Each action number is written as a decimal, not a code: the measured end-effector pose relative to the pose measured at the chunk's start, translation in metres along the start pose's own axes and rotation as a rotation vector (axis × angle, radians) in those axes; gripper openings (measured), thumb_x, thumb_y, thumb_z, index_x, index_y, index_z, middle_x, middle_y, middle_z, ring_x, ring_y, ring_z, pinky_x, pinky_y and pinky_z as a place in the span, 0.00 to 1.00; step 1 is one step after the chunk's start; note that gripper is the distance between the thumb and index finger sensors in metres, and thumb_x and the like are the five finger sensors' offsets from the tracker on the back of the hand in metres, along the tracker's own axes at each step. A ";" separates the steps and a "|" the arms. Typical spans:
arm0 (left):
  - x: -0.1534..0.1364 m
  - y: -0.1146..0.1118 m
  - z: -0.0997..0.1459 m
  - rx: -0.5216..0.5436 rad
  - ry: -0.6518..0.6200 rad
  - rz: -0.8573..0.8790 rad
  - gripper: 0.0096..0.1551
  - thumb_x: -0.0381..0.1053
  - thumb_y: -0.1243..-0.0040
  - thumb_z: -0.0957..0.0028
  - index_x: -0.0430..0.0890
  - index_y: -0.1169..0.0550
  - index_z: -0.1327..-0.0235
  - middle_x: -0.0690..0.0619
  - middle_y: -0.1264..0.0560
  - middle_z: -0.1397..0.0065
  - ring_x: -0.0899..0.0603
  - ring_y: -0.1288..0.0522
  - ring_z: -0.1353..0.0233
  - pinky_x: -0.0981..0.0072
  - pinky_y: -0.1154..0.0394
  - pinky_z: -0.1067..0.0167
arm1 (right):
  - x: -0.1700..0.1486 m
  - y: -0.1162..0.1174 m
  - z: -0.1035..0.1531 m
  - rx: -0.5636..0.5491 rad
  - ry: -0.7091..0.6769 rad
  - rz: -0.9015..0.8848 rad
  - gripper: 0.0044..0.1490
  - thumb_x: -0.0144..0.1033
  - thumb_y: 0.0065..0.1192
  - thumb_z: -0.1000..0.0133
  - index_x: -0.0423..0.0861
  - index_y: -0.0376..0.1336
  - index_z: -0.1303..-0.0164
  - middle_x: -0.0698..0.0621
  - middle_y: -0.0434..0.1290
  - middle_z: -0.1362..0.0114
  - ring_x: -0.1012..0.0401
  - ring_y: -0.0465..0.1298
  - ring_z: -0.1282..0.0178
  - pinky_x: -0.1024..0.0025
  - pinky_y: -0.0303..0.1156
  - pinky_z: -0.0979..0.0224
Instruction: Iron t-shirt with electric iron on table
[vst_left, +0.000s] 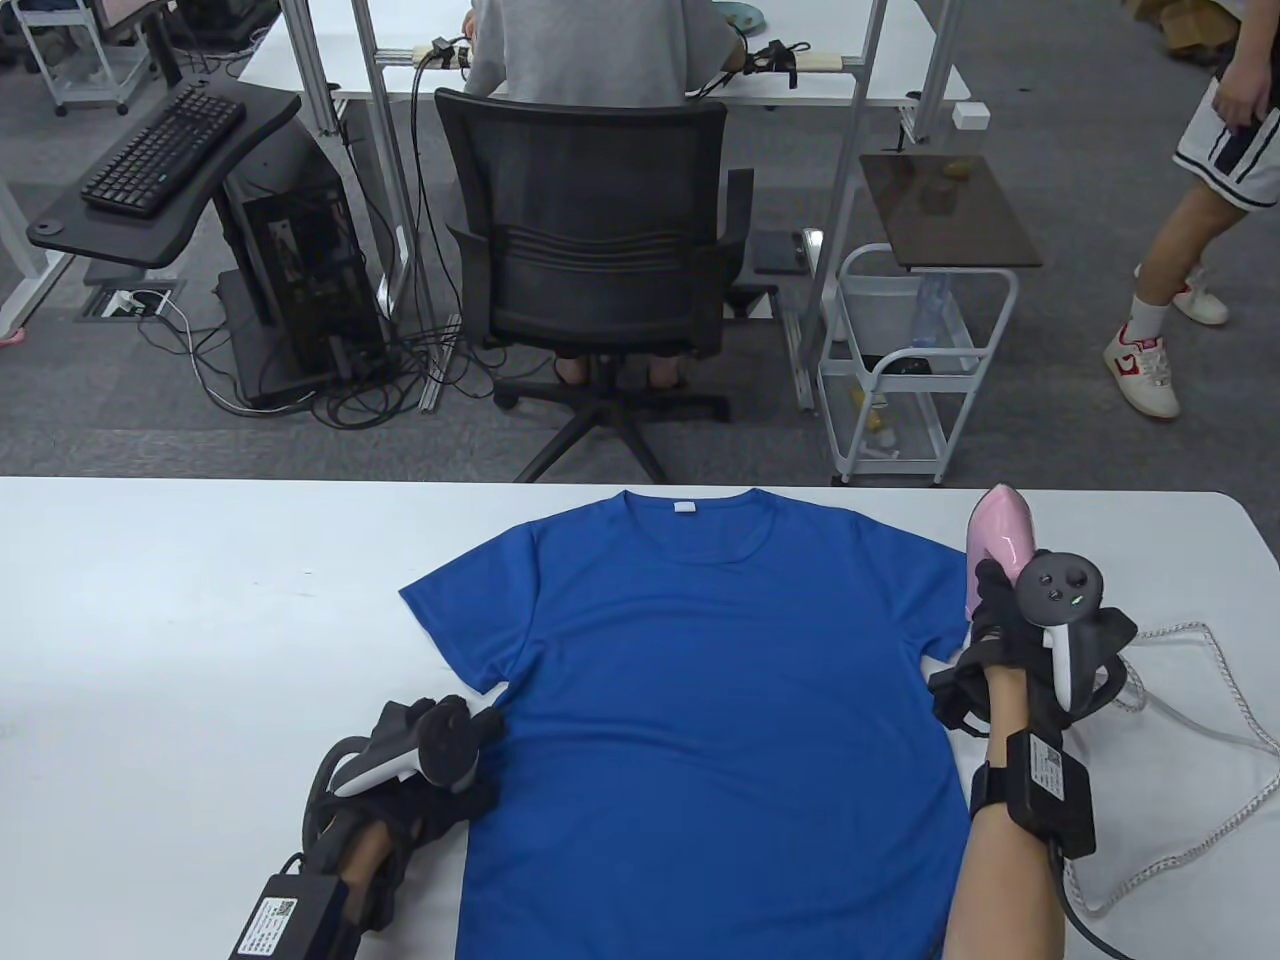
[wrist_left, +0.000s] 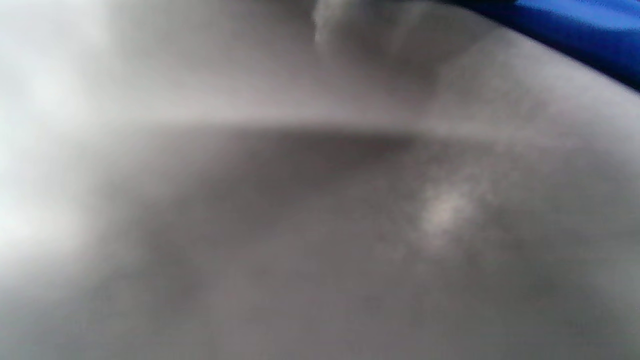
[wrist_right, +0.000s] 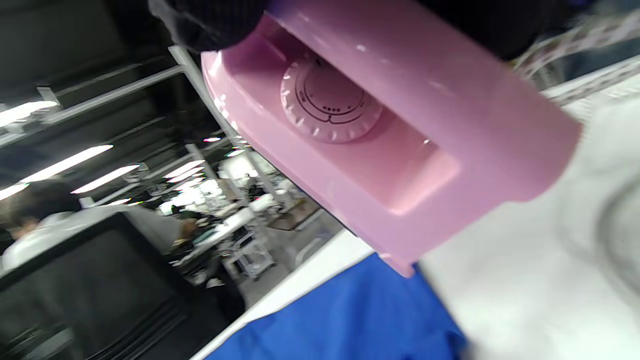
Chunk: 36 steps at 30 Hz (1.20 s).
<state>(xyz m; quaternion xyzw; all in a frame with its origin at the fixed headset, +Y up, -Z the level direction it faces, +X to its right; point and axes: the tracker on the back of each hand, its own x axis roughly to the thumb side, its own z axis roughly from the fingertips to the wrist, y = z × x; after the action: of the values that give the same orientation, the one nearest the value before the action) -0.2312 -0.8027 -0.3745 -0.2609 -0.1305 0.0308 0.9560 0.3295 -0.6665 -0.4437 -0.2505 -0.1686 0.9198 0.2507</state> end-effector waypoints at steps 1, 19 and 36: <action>0.000 0.000 0.000 -0.007 -0.004 0.008 0.48 0.67 0.54 0.49 0.66 0.64 0.25 0.46 0.62 0.16 0.33 0.62 0.17 0.30 0.57 0.27 | 0.004 -0.004 0.003 0.010 -0.028 0.000 0.41 0.49 0.58 0.49 0.38 0.58 0.31 0.40 0.67 0.32 0.45 0.75 0.34 0.41 0.72 0.31; -0.001 -0.003 0.000 -0.021 -0.017 0.004 0.51 0.72 0.52 0.54 0.63 0.57 0.21 0.45 0.65 0.16 0.32 0.65 0.17 0.32 0.59 0.27 | 0.039 0.008 0.118 0.565 -0.768 0.298 0.43 0.50 0.58 0.48 0.37 0.62 0.28 0.38 0.72 0.38 0.47 0.78 0.48 0.46 0.77 0.43; -0.002 -0.004 0.000 -0.019 -0.009 0.011 0.50 0.71 0.52 0.54 0.63 0.57 0.21 0.46 0.64 0.16 0.32 0.64 0.17 0.33 0.59 0.27 | -0.001 0.044 0.141 0.637 -0.728 0.359 0.45 0.56 0.48 0.50 0.44 0.62 0.27 0.40 0.74 0.39 0.45 0.78 0.48 0.43 0.74 0.41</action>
<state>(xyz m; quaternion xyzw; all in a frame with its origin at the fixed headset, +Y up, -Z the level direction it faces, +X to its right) -0.2332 -0.8060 -0.3729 -0.2707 -0.1339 0.0359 0.9526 0.2370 -0.7291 -0.3475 0.1497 0.0890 0.9816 0.0777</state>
